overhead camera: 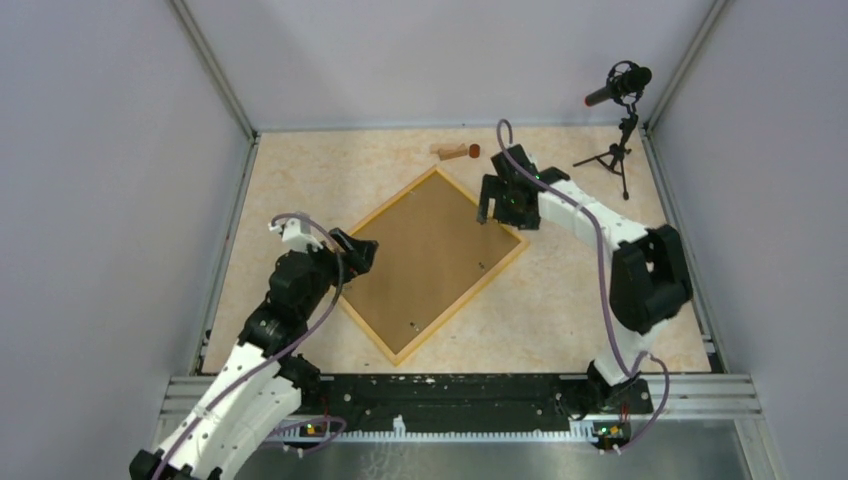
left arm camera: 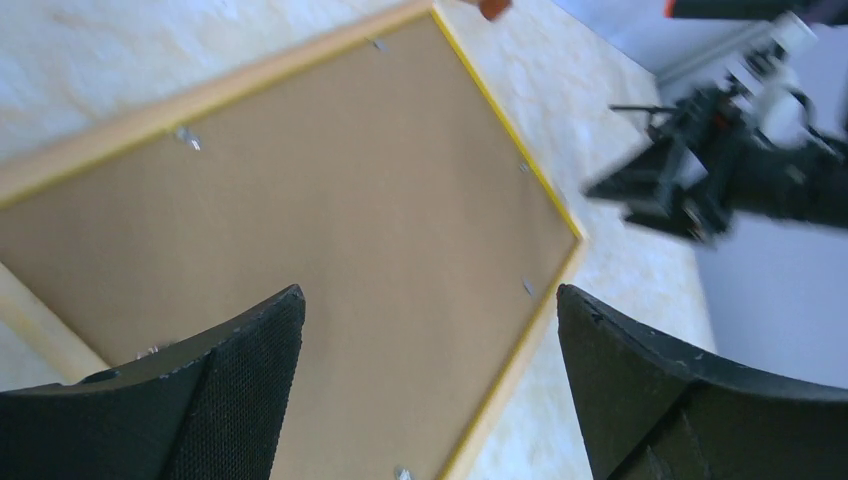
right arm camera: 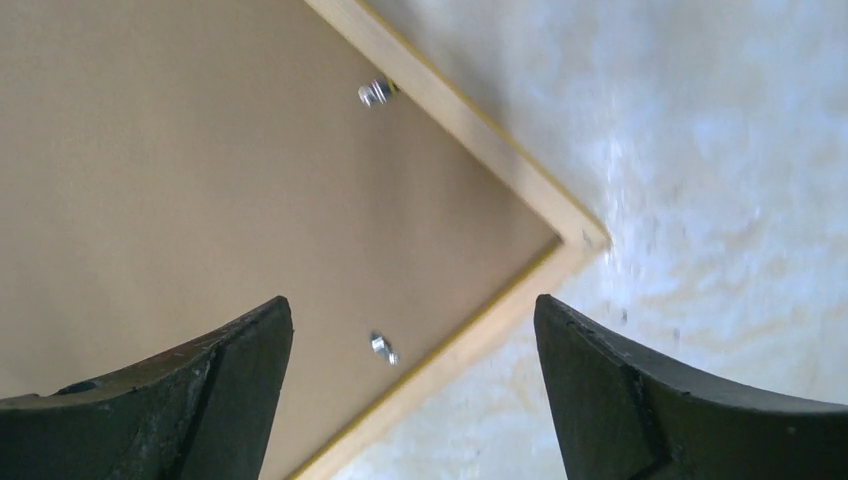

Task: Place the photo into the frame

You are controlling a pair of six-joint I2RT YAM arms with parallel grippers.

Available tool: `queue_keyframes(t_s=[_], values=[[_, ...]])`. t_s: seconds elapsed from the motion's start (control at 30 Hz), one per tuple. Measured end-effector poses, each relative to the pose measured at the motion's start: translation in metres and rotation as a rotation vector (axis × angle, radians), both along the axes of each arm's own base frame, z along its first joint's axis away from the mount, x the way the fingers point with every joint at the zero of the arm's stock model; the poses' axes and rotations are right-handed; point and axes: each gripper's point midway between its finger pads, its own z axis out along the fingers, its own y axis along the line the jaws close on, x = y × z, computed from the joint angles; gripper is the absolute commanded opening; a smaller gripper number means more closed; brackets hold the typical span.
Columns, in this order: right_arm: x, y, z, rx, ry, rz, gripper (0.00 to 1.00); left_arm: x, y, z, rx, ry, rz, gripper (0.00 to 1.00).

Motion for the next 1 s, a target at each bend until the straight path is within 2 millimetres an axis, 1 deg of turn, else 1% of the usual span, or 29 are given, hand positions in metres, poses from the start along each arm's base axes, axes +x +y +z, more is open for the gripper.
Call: queue_keyframes(t_s=[0.07,0.13,0.17,0.2,0.23,0.3,0.33,0.37,0.4,0.47,0.53,0.57,0.6,0.63,0.67,0.73,0.77,0.8,0.87,0.93,0.97,1.0], values=[[-0.022,-0.006,0.004,0.052,0.014,-0.058,0.88,0.027,0.002,0.002,0.060,-0.004,0.051,0.98],[-0.046,-0.012,0.001,0.100,0.039,-0.110,0.88,0.054,0.002,-0.001,0.137,0.035,0.082,0.98],[-0.056,-0.013,-0.004,0.123,0.053,-0.131,0.88,0.071,0.000,0.000,0.177,0.054,0.086,0.98],[-0.066,-0.014,-0.009,0.139,0.071,-0.149,0.88,0.092,-0.002,0.001,0.214,0.074,0.086,0.98],[-0.073,-0.014,-0.015,0.152,0.090,-0.167,0.88,0.118,-0.005,0.002,0.248,0.091,0.085,0.98],[-0.084,-0.014,-0.027,0.172,0.130,-0.202,0.88,0.165,-0.004,-0.001,0.277,0.118,0.082,0.98],[-0.088,-0.013,-0.032,0.182,0.145,-0.213,0.87,0.186,-0.001,-0.008,0.281,0.147,0.080,0.98],[-0.090,-0.012,-0.035,0.194,0.156,-0.222,0.87,0.205,0.005,-0.020,0.275,0.183,0.076,0.98],[-0.092,-0.010,-0.038,0.212,0.166,-0.229,0.87,0.216,0.011,-0.030,0.269,0.209,0.074,0.98],[-0.097,-0.004,-0.044,0.244,0.183,-0.236,0.87,0.235,0.028,-0.063,0.234,0.297,0.052,0.98],[-0.102,0.003,-0.052,0.268,0.203,-0.233,0.87,0.238,0.039,-0.100,0.200,0.395,0.026,0.98],[-0.103,0.005,-0.054,0.274,0.208,-0.230,0.86,0.236,0.042,-0.114,0.187,0.435,0.015,0.98],[-0.103,0.009,-0.057,0.282,0.216,-0.225,0.86,0.228,0.040,-0.131,0.171,0.495,-0.009,0.98],[-0.103,0.011,-0.059,0.287,0.221,-0.219,0.86,0.224,0.040,-0.138,0.163,0.518,-0.019,0.98],[-0.102,0.014,-0.062,0.293,0.224,-0.214,0.86,0.219,0.035,-0.140,0.145,0.514,-0.041,0.98],[-0.099,0.017,-0.068,0.296,0.228,-0.205,0.86,0.206,0.024,-0.134,0.113,0.501,-0.071,0.98],[-0.098,0.018,-0.072,0.289,0.234,-0.199,0.86,0.197,0.021,-0.134,0.105,0.494,-0.080,0.97],[-0.097,0.019,-0.072,0.289,0.239,-0.197,0.86,0.189,0.019,-0.133,0.097,0.490,-0.084,0.97],[-0.090,0.019,-0.073,0.263,0.233,-0.189,0.85,0.166,0.017,-0.137,0.077,0.505,-0.089,0.96],[-0.087,0.017,-0.073,0.241,0.231,-0.183,0.81,0.148,0.019,-0.140,0.059,0.514,-0.081,0.96],[-0.086,0.016,-0.073,0.229,0.232,-0.181,0.78,0.136,0.020,-0.143,0.052,0.520,-0.078,0.96],[-0.086,0.014,-0.074,0.215,0.231,-0.182,0.73,0.129,0.019,-0.143,0.043,0.519,-0.078,0.96]])
